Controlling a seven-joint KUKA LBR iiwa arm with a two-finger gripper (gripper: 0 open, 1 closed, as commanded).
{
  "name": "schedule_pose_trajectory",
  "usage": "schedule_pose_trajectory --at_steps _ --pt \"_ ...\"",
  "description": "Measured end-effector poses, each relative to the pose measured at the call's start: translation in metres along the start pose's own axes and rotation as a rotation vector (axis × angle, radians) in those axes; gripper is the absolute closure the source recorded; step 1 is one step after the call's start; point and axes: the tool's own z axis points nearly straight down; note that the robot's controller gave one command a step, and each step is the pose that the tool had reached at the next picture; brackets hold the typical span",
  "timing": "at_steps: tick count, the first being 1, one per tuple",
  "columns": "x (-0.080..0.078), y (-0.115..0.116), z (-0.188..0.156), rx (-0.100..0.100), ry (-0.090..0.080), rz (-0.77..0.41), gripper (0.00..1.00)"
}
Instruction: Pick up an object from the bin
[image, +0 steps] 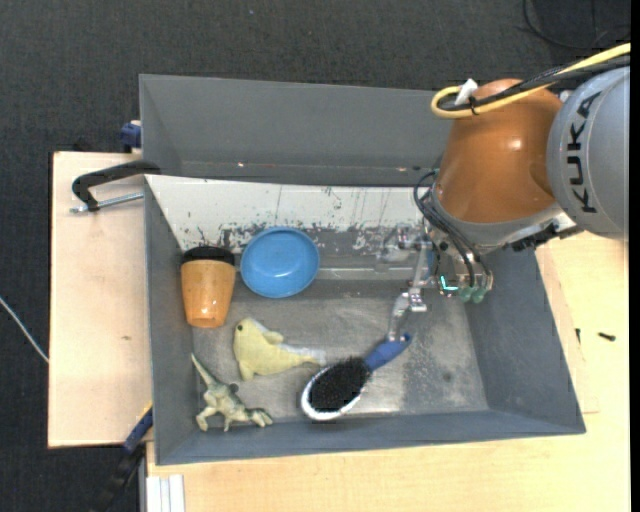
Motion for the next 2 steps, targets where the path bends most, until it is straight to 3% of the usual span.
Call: schedule_pose_trajectory --at_steps 1,2 --pt "0.027 -0.015 0.069 0.000 0.002 0.088 0.00" --pt "0.027 -0.018 0.130 -0.001 -0.001 0.110 0.00"
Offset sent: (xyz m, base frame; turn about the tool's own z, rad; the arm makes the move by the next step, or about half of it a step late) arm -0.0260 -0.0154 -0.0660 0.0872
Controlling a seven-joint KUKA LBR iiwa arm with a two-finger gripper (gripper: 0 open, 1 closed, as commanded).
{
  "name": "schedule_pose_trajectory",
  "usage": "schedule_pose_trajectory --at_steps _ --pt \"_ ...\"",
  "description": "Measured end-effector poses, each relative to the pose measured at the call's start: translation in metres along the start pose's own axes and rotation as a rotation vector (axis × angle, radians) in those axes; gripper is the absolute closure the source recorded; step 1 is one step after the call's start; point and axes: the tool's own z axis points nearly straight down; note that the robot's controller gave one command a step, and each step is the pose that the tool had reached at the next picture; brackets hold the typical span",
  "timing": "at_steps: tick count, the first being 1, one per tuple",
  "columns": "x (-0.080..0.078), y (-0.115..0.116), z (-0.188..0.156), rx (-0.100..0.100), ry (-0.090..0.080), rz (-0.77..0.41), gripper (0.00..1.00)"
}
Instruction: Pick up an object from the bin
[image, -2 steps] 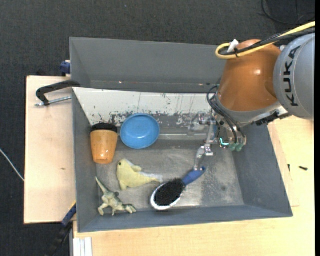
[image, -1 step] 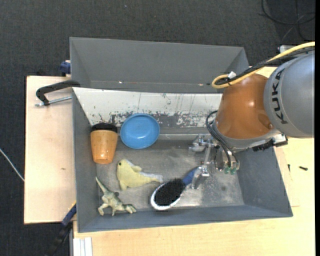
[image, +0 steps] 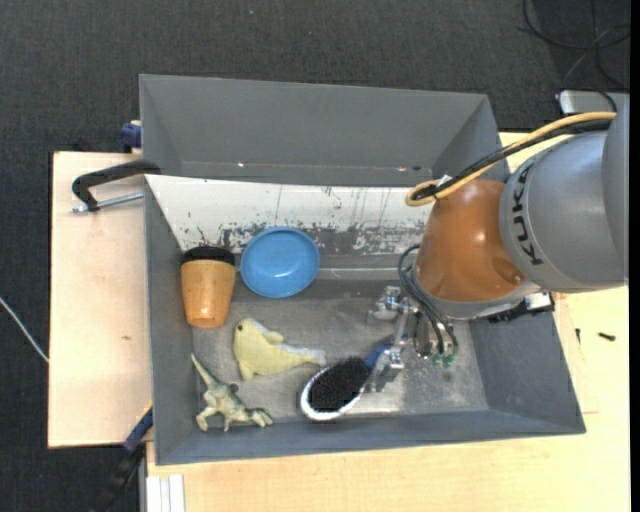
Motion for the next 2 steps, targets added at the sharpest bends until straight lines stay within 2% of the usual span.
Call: schedule_pose_trajectory --at_steps 1,2 --pt "-0.001 0.000 -0.003 0.000 -0.006 0.000 1.00" --pt "0.006 -0.019 -0.209 0.002 -0.020 -0.202 1.00"
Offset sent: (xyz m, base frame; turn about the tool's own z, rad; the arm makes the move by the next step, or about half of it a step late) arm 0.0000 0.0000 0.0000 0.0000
